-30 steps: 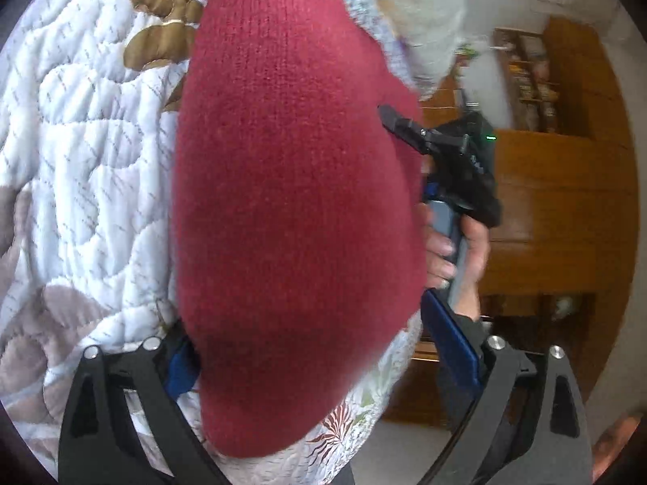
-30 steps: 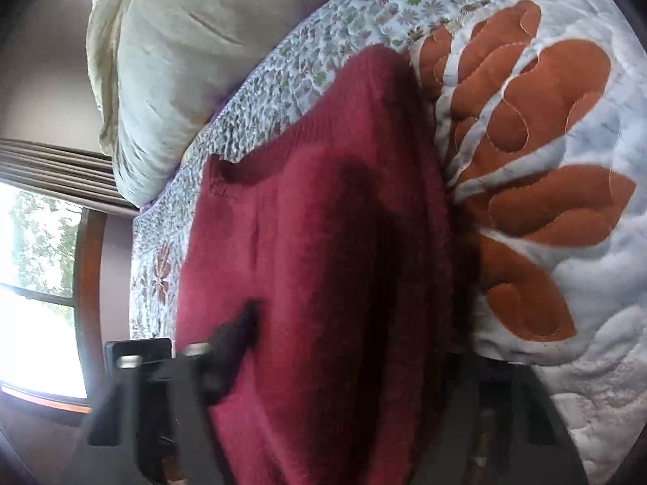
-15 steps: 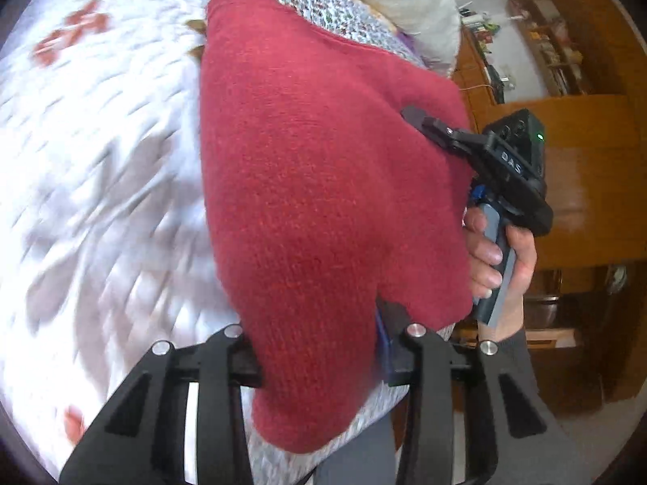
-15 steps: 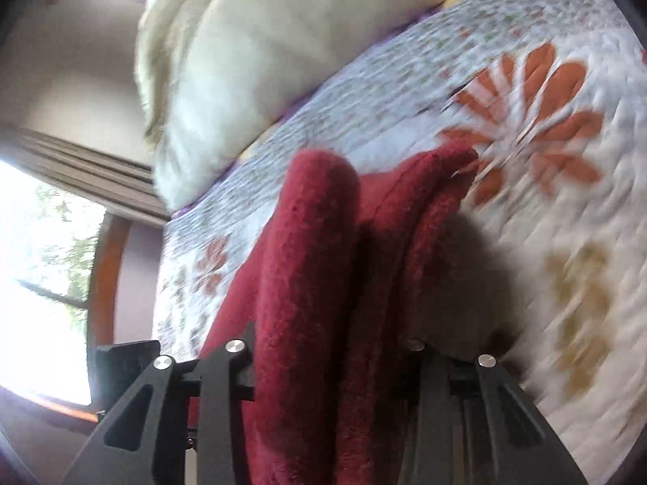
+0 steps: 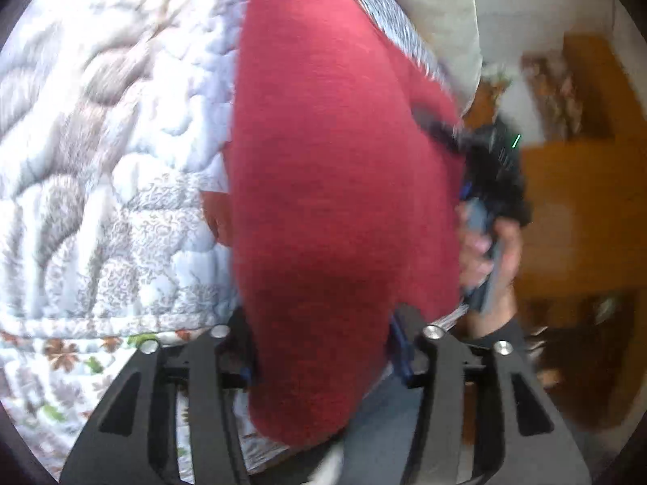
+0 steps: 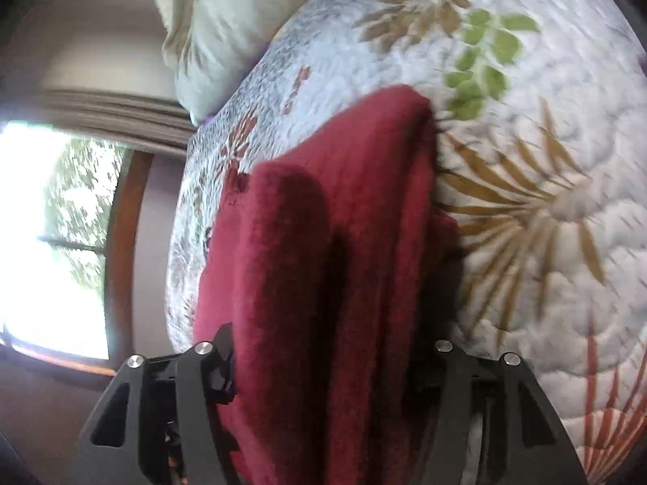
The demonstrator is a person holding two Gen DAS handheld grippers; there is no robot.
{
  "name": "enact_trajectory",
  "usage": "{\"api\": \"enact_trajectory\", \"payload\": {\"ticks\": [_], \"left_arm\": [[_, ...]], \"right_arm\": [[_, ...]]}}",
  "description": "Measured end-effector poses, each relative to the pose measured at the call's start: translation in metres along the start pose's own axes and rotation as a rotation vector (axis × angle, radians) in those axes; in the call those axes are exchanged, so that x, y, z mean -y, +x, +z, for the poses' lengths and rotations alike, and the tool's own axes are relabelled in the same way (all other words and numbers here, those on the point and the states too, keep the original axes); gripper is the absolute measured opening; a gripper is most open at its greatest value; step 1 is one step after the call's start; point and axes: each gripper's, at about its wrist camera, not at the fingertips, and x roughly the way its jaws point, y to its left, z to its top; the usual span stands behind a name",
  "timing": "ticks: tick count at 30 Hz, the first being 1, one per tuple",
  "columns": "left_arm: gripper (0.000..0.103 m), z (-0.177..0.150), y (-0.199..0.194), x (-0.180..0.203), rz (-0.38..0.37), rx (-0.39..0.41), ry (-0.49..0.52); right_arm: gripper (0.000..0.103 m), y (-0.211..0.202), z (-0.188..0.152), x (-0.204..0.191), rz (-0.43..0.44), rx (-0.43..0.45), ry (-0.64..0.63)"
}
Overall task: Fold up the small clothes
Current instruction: 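Open both tools and withdraw them from the folded sweater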
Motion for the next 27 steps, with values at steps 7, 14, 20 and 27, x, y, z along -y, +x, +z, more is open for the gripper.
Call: {"api": "enact_trajectory", "payload": {"ticks": [7,14,20,27], "left_arm": [[0.086,-0.037,-0.079,0.063,0.398,0.375,0.217],[0.084,-0.074,-0.029,0.129,0.288,0.289,0.501],[0.079,-0.076,0.019,0.077,0.293,0.128,0.428],[0.084,-0.061,-0.046,0.11,0.088,0.182,0.428]], "right_arm": [[0.066,-0.092,-0.01,-0.055,-0.115,0.193,-0.155],[0.053,-0.056,-0.018,-0.065,-0.282,0.139,-0.224],[0.012,-0.046,-0.024,-0.077,-0.322,0.202,-0.327],[0.024,-0.029,-0.011,-0.05,-0.372,0.166,-0.313]]}}
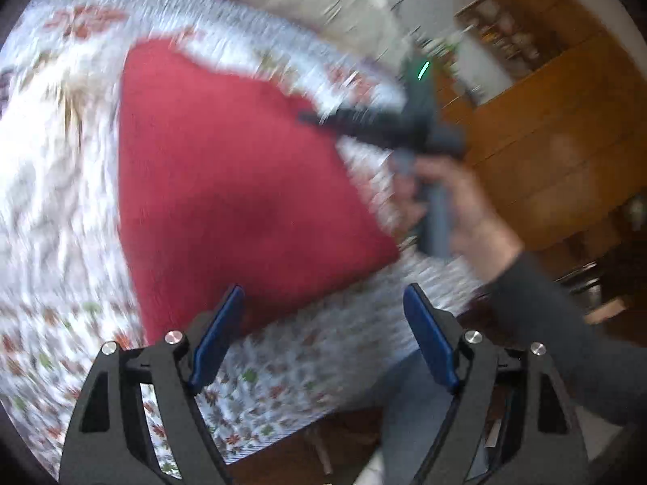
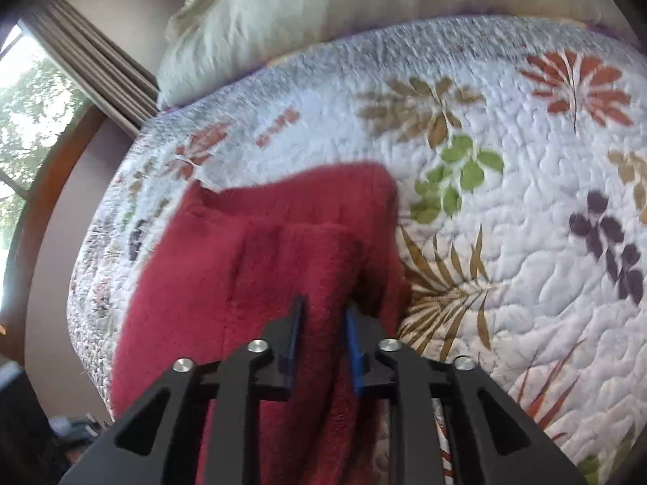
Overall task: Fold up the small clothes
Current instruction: 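Open both tools and withdraw them from the folded sweater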
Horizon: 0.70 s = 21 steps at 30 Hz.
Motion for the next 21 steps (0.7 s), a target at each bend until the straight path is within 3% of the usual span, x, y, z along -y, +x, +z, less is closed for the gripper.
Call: {"api": "enact_trajectory", "payload": {"ticks": [1,4,8,10,11,13,15,18,21], "left_arm": [[0.087,0.015,-0.013,-0.005,-0.02,0.039,-0.012],[0.087,0.063,-0.021,-0.032,-0.054,0.103,-0.069],[0.086,0.108,0.025,-0.074,-0.077,0.028,-0.152],[0.081,0.116,0.06,-0.103,-0.039,-0.045,-0.212],[0.08,0.116,0.074,-0.117,-0.041,-0.06,-0.248],[0.08,0.117,0.078,-0.124,-0.059,-0.055,-0.261],[0.08,0.117,0.075,-0.12,-0.057,-0.055,-0.262],[0.08,0.116,0.046,-0.105,-0.063,-0.002,-0.215],[0.079,0.092,0.025,-0.077,-0.126,0.009,-0.136]], "right_arm": [[0.03,-0.013,0.001,0.001,0.006,0.037,0.012],[0.03,-0.041,0.002,0.001,0.069,0.117,0.046],[0.029,-0.031,0.002,-0.015,0.16,0.044,-0.02],[0.025,-0.004,0.002,-0.008,0.142,-0.032,-0.008],[0.012,0.011,0.002,0.0,0.109,-0.064,0.007],[0.0,0.033,0.002,0.02,0.089,-0.101,0.029],[0.0,0.03,0.004,0.025,0.115,-0.103,0.049],[0.011,-0.005,-0.003,0.007,0.128,-0.047,-0.017],[0.011,-0.037,-0.024,-0.015,0.205,-0.025,-0.077]]}}
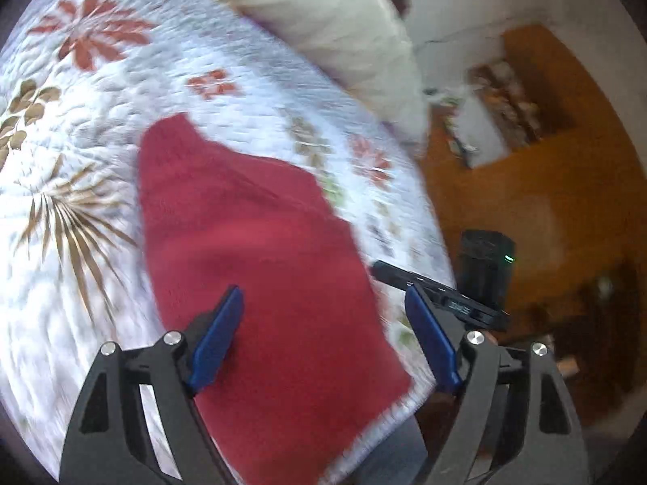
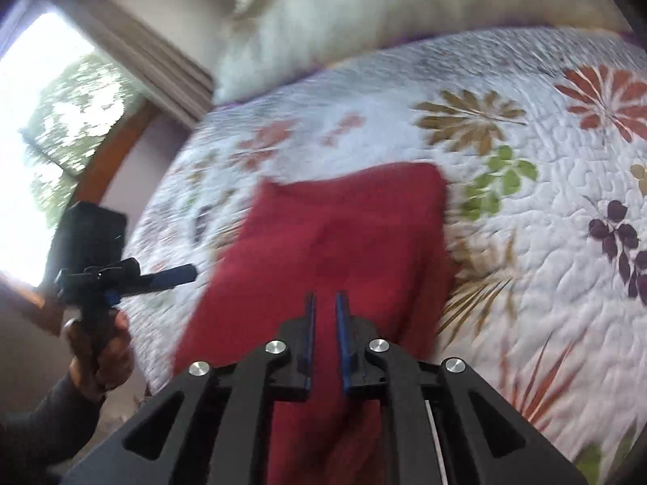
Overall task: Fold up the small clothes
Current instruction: 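Open both tools and withdraw them from the folded sweater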
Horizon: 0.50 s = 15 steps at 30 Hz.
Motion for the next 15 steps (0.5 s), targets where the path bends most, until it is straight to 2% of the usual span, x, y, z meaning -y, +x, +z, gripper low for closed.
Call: {"api": "enact_trajectory", "payload": {"ticks": [2,3,4,6,8,9,12,13,15], "left_arm": [[0.078,-0.021,0.005,0.007,0.009,-0.038,0.018],[0.078,-0.027,0.013,0.004,0.038,-0.063,0.02],[0.07,-0.034,0.022,-0.002,0.094,-0.08,0.02],[0.068,-0.041,0.035,-0.012,0.131,-0.092,0.014],[0.068,-0.041,0.034,-0.006,0.145,-0.08,0.006],[0.068,-0.04,0.028,0.001,0.145,-0.067,0.006],[0.071,-0.054,0.0,0.031,0.077,-0.029,0.058],[0.071,-0.063,-0.003,0.04,0.084,-0.034,0.091],[0.071,-0.079,0.004,0.039,0.094,-0.068,0.097]], "right_arm": [[0.011,0.003,-0.018,-0.011,0.024,-0.041,-0.027],[0.01,0.013,-0.028,-0.009,-0.004,-0.075,-0.031],[0.005,0.02,-0.032,-0.004,-0.042,-0.089,-0.03],[0.004,0.028,-0.038,0.007,-0.04,-0.092,-0.002],[0.006,0.022,-0.036,0.003,-0.043,-0.078,0.02],[0.01,0.015,-0.036,-0.004,-0.051,-0.065,0.009],[0.01,-0.017,-0.047,-0.029,-0.03,-0.019,-0.029],[0.01,-0.027,-0.055,-0.038,-0.027,-0.008,-0.045],[0.01,-0.034,-0.071,-0.041,-0.013,-0.01,-0.049]]}}
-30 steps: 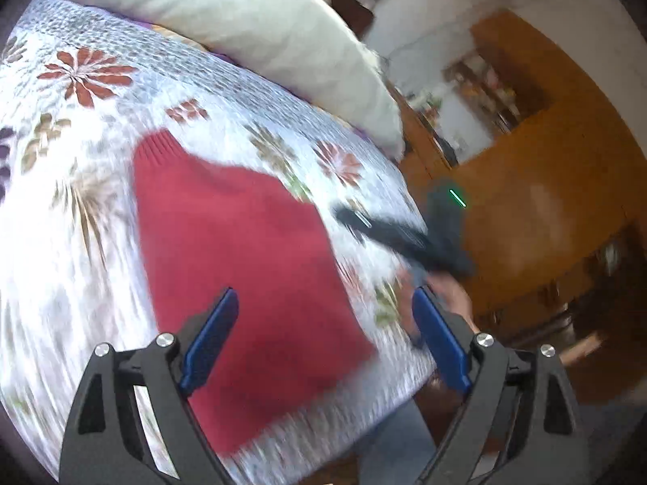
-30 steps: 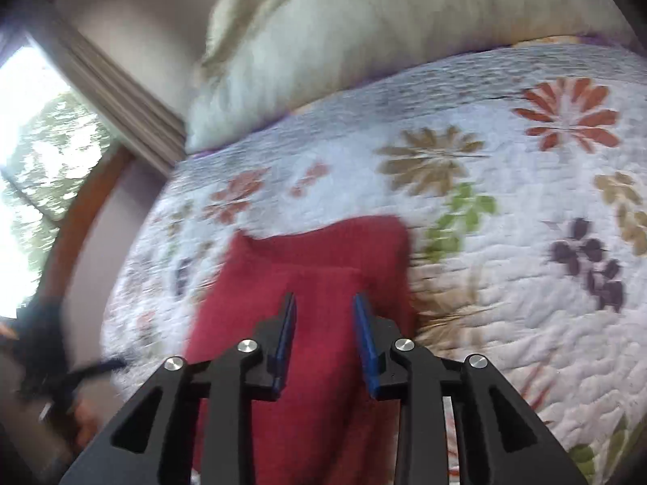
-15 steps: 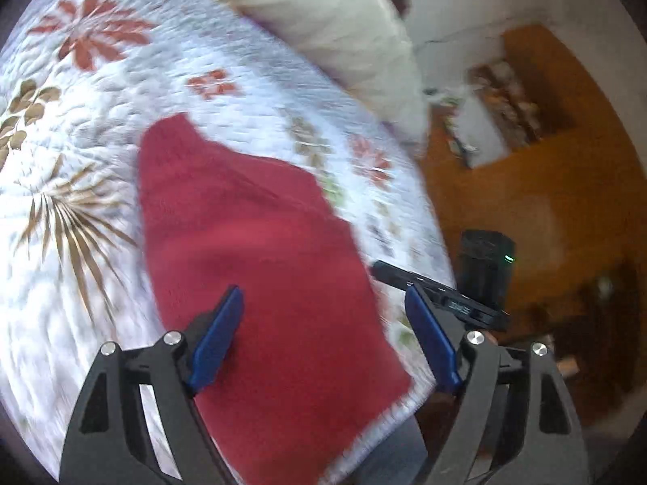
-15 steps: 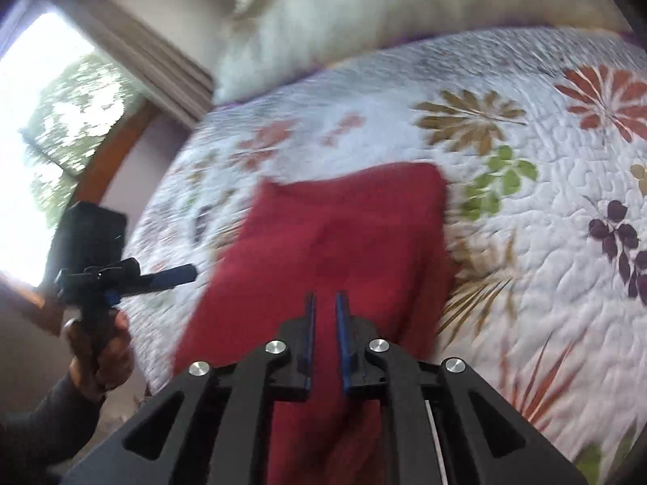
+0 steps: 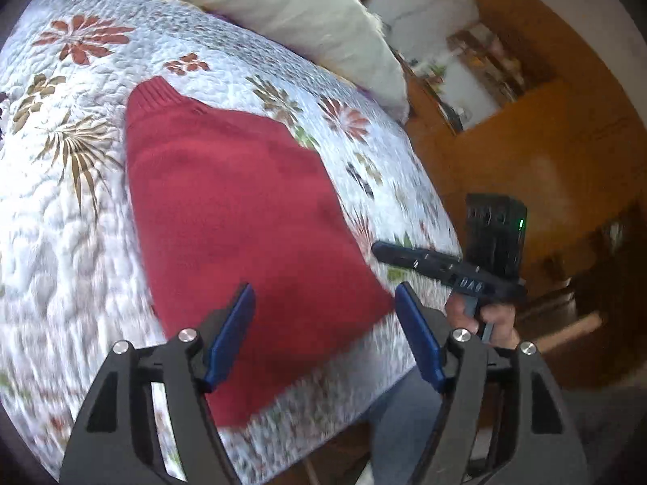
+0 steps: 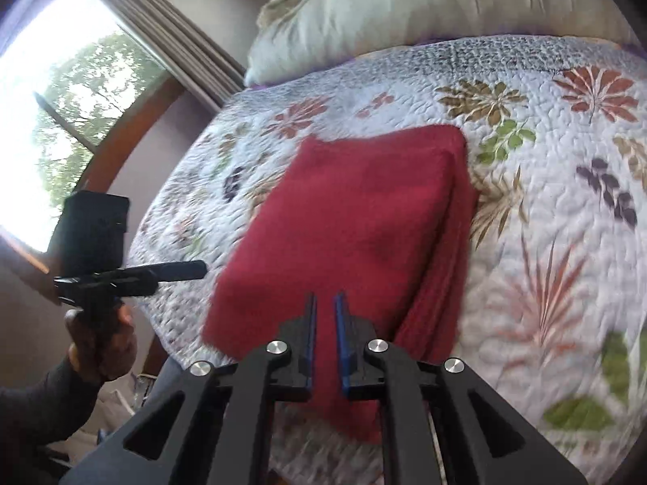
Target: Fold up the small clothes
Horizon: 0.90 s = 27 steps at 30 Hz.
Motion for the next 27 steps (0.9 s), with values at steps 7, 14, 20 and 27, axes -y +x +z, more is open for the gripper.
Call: {"api": "enact_trajectory", "payload": {"ticks": [7,14,20,27], "left_arm": [[0.068,-0.026,0.019,-0.003,0.06,0.002,-0.017],[0.076,-0.055,0.03,-0.005,0.182,-0.018,-0.018],[0.091,-0.069,0.01,0.015,0.183,0.019,-0.056],[0.1,-0.114,-0.05,0.07,0.55,0.195,0.083]], "right_arm": [[0.002,0.017,-0.023,0.014,-0.13,-0.04,0.007],[0.007,0.014,-0.053,0.01,-0.165,-0.03,0.047],[0.021,0.0,-0.063,-0.002,-0.168,0.057,0.098],[0.085,-0.038,-0.115,-0.054,-0.387,0.094,0.074]]}}
